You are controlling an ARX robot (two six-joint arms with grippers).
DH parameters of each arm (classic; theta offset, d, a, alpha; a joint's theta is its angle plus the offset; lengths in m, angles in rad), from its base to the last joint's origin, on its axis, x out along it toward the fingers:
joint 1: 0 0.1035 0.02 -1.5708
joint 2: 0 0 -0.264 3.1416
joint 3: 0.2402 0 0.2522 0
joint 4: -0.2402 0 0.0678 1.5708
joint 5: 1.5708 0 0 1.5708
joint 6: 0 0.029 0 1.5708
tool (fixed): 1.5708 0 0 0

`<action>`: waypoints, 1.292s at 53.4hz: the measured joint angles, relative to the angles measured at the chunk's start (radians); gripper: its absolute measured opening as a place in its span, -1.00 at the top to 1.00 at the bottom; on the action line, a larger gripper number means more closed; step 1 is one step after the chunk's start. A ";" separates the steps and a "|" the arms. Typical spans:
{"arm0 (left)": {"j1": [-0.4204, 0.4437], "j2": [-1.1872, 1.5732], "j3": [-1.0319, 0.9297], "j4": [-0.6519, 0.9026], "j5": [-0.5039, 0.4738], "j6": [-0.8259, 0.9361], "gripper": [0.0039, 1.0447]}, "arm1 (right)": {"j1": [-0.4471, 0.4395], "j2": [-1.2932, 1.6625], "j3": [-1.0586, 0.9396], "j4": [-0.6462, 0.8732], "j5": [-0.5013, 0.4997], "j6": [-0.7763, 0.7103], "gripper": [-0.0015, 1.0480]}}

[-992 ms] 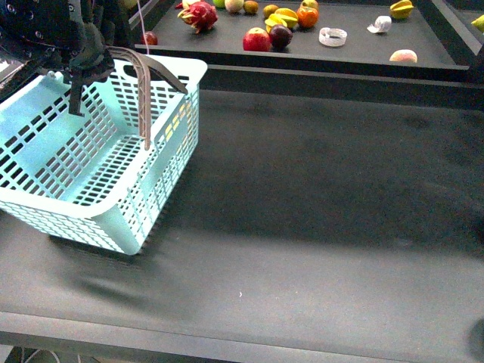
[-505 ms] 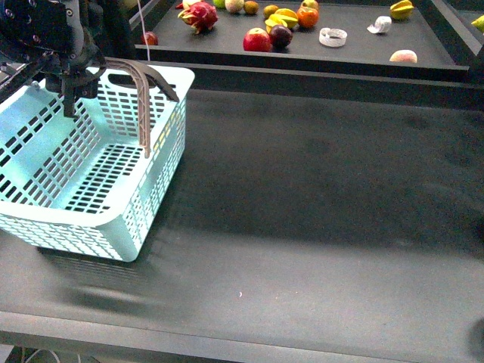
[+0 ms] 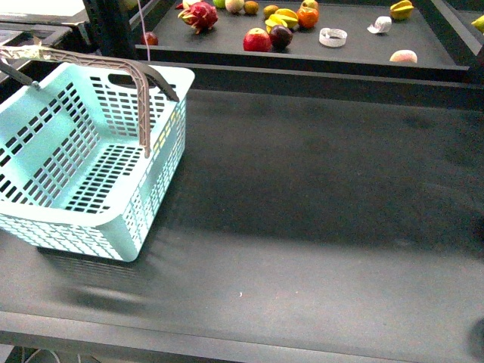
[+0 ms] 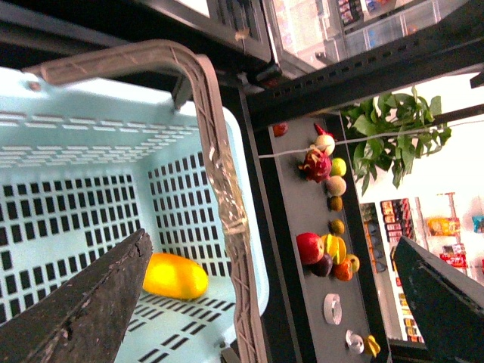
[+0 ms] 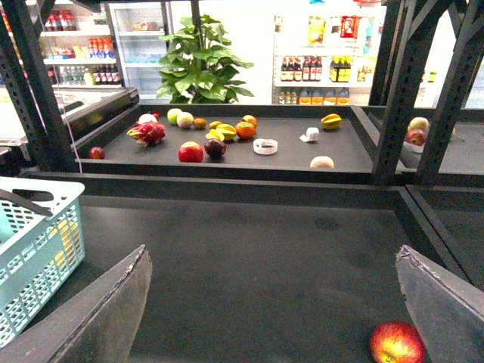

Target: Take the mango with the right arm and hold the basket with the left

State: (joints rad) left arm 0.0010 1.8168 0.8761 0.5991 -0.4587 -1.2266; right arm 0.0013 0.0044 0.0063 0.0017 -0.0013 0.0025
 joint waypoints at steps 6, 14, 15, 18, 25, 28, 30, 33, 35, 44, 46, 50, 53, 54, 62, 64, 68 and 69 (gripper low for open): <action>0.098 -0.151 -0.169 0.019 0.016 0.041 -0.85 | 0.000 0.000 0.000 0.000 0.000 0.000 -0.84; 0.195 -0.273 -0.299 0.028 0.033 0.053 -0.85 | 0.000 0.000 0.000 0.000 0.000 0.000 -0.84; 0.206 -0.290 -0.315 0.028 0.034 0.053 -0.85 | 0.000 0.000 0.000 0.000 0.000 0.000 -0.84; 0.239 -0.341 -0.355 0.027 0.043 0.053 -0.85 | 0.000 0.000 0.000 0.000 0.000 0.000 -0.84; 0.302 -0.489 -0.441 0.011 0.037 0.069 -0.85 | 0.000 0.000 0.000 0.000 0.000 0.000 -0.84; 0.304 -0.538 -0.467 0.004 0.009 0.087 -0.85 | 0.000 0.000 0.000 0.000 0.000 0.000 -0.84; 0.304 -0.567 -0.472 -0.027 -0.004 0.102 -0.85 | 0.000 0.000 0.000 0.000 0.000 0.000 -0.84; 0.304 -0.599 -0.472 -0.092 -0.011 0.115 -0.85 | 0.000 0.000 0.000 0.000 0.000 0.000 -0.84; 0.304 -0.605 -0.473 -0.105 -0.011 0.122 -0.85 | 0.000 0.000 0.000 0.000 0.000 0.000 -0.84; 0.304 -0.605 -0.474 -0.110 -0.010 0.134 -0.85 | 0.000 0.000 0.000 0.000 0.000 0.000 -0.84; 0.304 -0.605 -0.474 -0.110 -0.011 0.135 -0.85 | 0.000 0.000 0.000 0.000 0.000 0.000 -0.84; 0.307 -0.603 -0.476 -0.103 0.011 0.143 -0.84 | 0.000 0.000 0.000 0.000 0.000 0.000 -0.84; 0.351 -0.583 -0.537 0.092 0.298 0.319 -0.65 | 0.000 0.000 0.000 0.000 0.000 0.000 -0.84; 0.356 -0.581 -0.556 0.144 0.369 0.398 -0.58 | 0.000 0.000 0.000 0.000 0.000 0.000 -0.84; 0.291 -0.698 -0.693 0.332 0.745 1.025 0.04 | 0.000 0.000 0.000 0.000 -0.001 0.000 -0.84; 0.275 -0.730 -0.712 0.318 0.726 1.086 0.18 | 0.000 0.000 0.000 0.000 0.000 0.000 -0.84; 0.243 -0.793 -0.745 0.283 0.692 1.153 0.45 | 0.000 0.000 0.000 0.000 0.001 0.000 -0.84; 0.234 -0.808 -0.752 0.274 0.684 1.164 0.52 | 0.000 0.000 0.000 0.000 0.001 0.000 -0.84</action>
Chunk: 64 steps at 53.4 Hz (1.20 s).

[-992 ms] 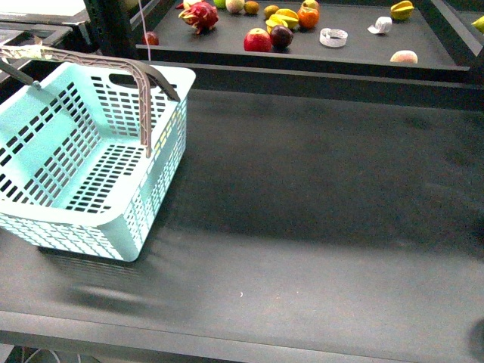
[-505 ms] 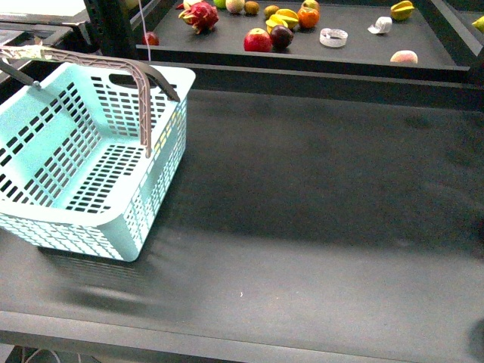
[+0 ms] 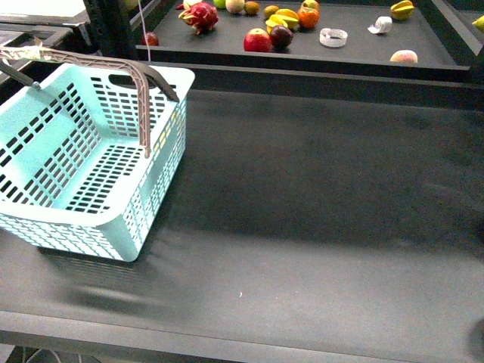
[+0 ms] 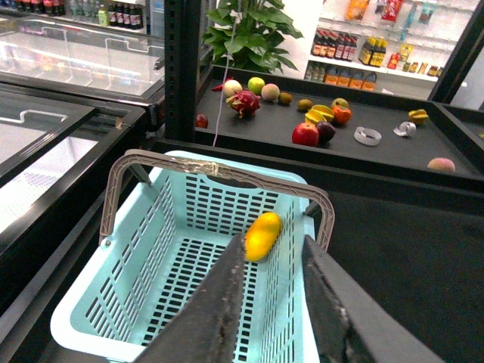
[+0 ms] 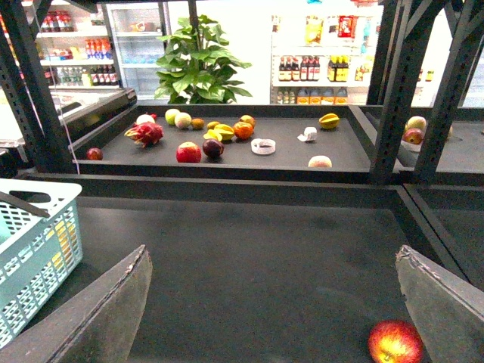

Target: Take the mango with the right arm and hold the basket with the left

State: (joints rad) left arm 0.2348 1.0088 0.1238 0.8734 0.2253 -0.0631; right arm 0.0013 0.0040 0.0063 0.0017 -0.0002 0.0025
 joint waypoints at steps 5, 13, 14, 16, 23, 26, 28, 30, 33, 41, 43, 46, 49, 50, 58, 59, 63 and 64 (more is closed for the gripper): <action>-0.036 -0.041 -0.038 0.006 -0.027 0.027 0.84 | 0.000 0.000 0.000 0.000 -0.001 0.000 -0.84; -0.083 -0.132 -0.091 -0.049 -0.083 0.045 0.96 | 0.000 0.000 0.000 0.000 -0.001 0.000 -0.84; -0.089 -0.150 -0.093 -0.063 -0.088 0.045 0.96 | 0.000 0.000 0.000 0.000 -0.001 0.000 -0.84; -0.100 -0.184 -0.097 -0.090 -0.097 0.047 0.96 | 0.000 0.000 0.000 0.000 -0.001 0.000 -0.84; -0.160 -0.331 -0.103 -0.216 -0.174 0.053 0.96 | 0.000 0.000 0.000 0.000 -0.001 0.000 -0.84; -0.221 -0.396 -0.103 -0.273 -0.218 0.053 0.96 | 0.000 0.000 0.000 0.000 -0.001 0.000 -0.84; -0.230 -0.424 -0.103 -0.296 -0.217 0.055 0.96 | 0.000 0.000 0.000 0.000 -0.002 0.000 -0.84; -0.232 -0.449 -0.104 -0.320 -0.221 0.055 0.96 | 0.000 0.000 0.000 0.000 -0.001 0.000 -0.84; -0.232 -0.483 -0.104 -0.352 -0.225 0.055 0.96 | 0.000 0.000 0.000 0.000 -0.001 0.000 -0.84; -0.232 -0.566 -0.104 -0.430 -0.225 0.055 0.96 | 0.000 0.000 0.000 0.000 -0.001 0.000 -0.84; -0.232 -0.586 -0.104 -0.449 -0.225 0.055 0.96 | 0.000 0.000 0.000 0.000 -0.002 0.000 -0.84; -0.232 -0.615 -0.104 -0.478 -0.225 0.055 0.96 | 0.000 0.000 0.000 0.000 -0.001 0.000 -0.84; -0.232 -0.643 -0.104 -0.505 -0.225 0.055 0.96 | 0.000 0.000 0.000 0.000 -0.001 0.000 -0.84; -0.232 -0.651 -0.104 -0.513 -0.225 0.055 0.96 | 0.000 0.000 0.000 0.000 -0.001 0.000 -0.84; -0.232 -0.715 -0.104 -0.575 -0.225 0.055 0.96 | 0.000 0.000 0.000 0.000 -0.001 0.000 -0.84; -0.232 -0.722 -0.104 -0.583 -0.225 0.055 0.96 | 0.000 0.000 0.000 0.000 -0.001 0.000 -0.84; -0.232 -0.749 -0.104 -0.609 -0.225 0.055 0.96 | 0.000 0.000 0.000 0.000 -0.001 0.000 -0.84; -0.232 -0.755 -0.104 -0.615 -0.225 0.055 0.96 | 0.000 0.000 0.000 0.000 -0.001 0.000 -0.84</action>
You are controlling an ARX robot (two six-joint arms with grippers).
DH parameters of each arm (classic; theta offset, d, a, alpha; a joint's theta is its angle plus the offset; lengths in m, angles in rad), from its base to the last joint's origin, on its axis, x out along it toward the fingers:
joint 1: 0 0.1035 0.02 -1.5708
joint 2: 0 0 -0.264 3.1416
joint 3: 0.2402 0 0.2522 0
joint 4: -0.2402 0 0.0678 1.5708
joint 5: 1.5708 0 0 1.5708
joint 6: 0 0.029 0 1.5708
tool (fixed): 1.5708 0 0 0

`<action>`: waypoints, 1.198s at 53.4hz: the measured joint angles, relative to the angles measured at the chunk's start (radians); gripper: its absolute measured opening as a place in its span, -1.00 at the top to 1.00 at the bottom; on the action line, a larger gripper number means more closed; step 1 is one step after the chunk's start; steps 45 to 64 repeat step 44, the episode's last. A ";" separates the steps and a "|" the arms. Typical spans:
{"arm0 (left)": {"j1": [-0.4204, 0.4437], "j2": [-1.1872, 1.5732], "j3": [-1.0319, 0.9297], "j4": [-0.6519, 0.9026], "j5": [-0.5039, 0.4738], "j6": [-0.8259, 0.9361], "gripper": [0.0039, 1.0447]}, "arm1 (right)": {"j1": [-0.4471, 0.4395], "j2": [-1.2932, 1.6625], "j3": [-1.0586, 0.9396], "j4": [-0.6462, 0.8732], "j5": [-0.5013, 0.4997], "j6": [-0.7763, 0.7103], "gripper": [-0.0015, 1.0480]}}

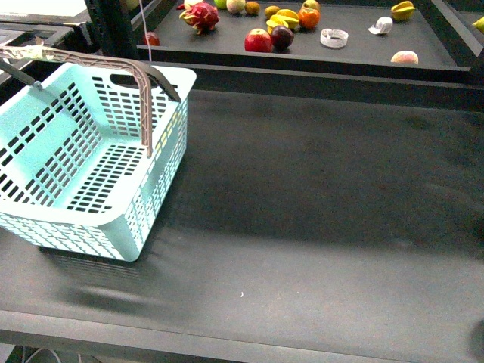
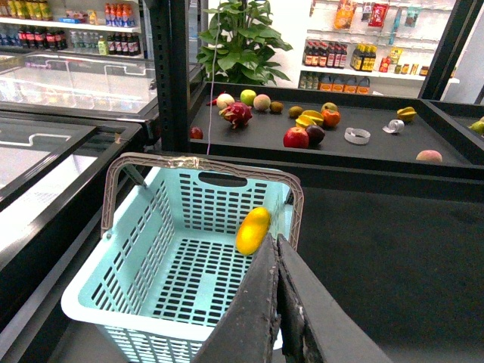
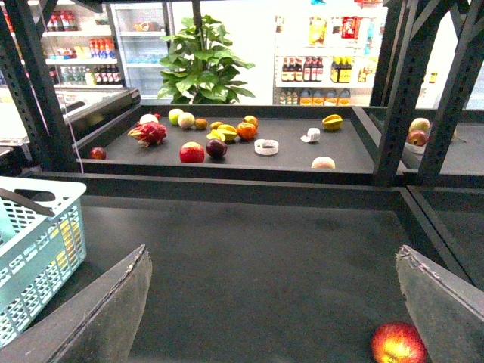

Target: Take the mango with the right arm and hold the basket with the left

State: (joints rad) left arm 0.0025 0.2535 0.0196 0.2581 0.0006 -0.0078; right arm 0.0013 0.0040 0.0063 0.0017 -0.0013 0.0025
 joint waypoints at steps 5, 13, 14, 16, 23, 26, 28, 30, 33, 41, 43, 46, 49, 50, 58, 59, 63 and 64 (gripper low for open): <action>0.000 -0.026 0.000 -0.026 0.000 0.000 0.96 | 0.000 0.000 0.000 0.000 0.000 0.000 -0.84; 0.000 -0.067 0.000 -0.067 0.000 0.000 0.96 | 0.000 0.000 0.000 0.000 0.000 0.000 -0.84; 0.000 -0.071 0.000 -0.072 0.000 0.000 0.96 | 0.000 0.000 0.000 0.000 0.000 0.000 -0.84; 0.000 -0.080 0.000 -0.081 0.000 0.000 0.96 | 0.000 0.000 0.000 0.000 0.000 0.000 -0.84; 0.000 -0.240 0.000 -0.250 0.000 0.000 0.96 | 0.000 0.000 0.000 0.000 0.000 0.000 -0.84; 0.000 -0.246 0.000 -0.254 0.000 0.000 0.96 | 0.000 0.000 0.000 0.000 0.000 0.000 -0.84; 0.000 -0.247 0.000 -0.254 0.000 0.000 0.96 | 0.000 0.000 0.000 0.000 0.000 0.000 -0.84; 0.000 -0.248 0.000 -0.255 0.000 0.000 0.96 | 0.000 0.000 0.000 0.000 0.000 0.000 -0.84; 0.000 -0.248 0.000 -0.255 0.000 0.000 0.96 | 0.000 0.000 0.000 0.000 0.000 0.000 -0.84; 0.000 -0.249 0.000 -0.256 0.000 0.000 0.96 | 0.000 0.000 0.000 0.000 0.000 0.000 -0.84; 0.000 -0.249 0.000 -0.256 0.000 0.000 0.96 | 0.000 0.000 0.000 0.000 0.000 0.000 -0.84; 0.000 -0.249 0.000 -0.256 0.000 0.000 0.96 | 0.000 0.000 0.000 0.000 0.000 0.000 -0.84; 0.000 -0.249 0.000 -0.256 0.000 0.000 0.96 | 0.000 0.000 0.000 0.000 0.000 0.000 -0.84; 0.000 -0.249 0.000 -0.256 0.000 0.000 0.96 | 0.000 0.000 0.000 0.000 0.000 0.000 -0.84; 0.000 -0.249 0.000 -0.256 0.000 0.000 0.96 | 0.000 0.000 0.000 0.000 0.000 0.000 -0.84; 0.000 -0.249 0.000 -0.256 0.000 0.000 0.96 | 0.000 0.000 0.000 0.000 0.000 0.000 -0.84; 0.000 -0.249 0.000 -0.256 0.000 0.000 0.96 | 0.000 0.000 0.000 0.000 0.000 0.000 -0.84; 0.000 -0.249 0.000 -0.256 0.000 0.000 0.96 | 0.000 0.000 0.000 0.000 0.000 0.000 -0.84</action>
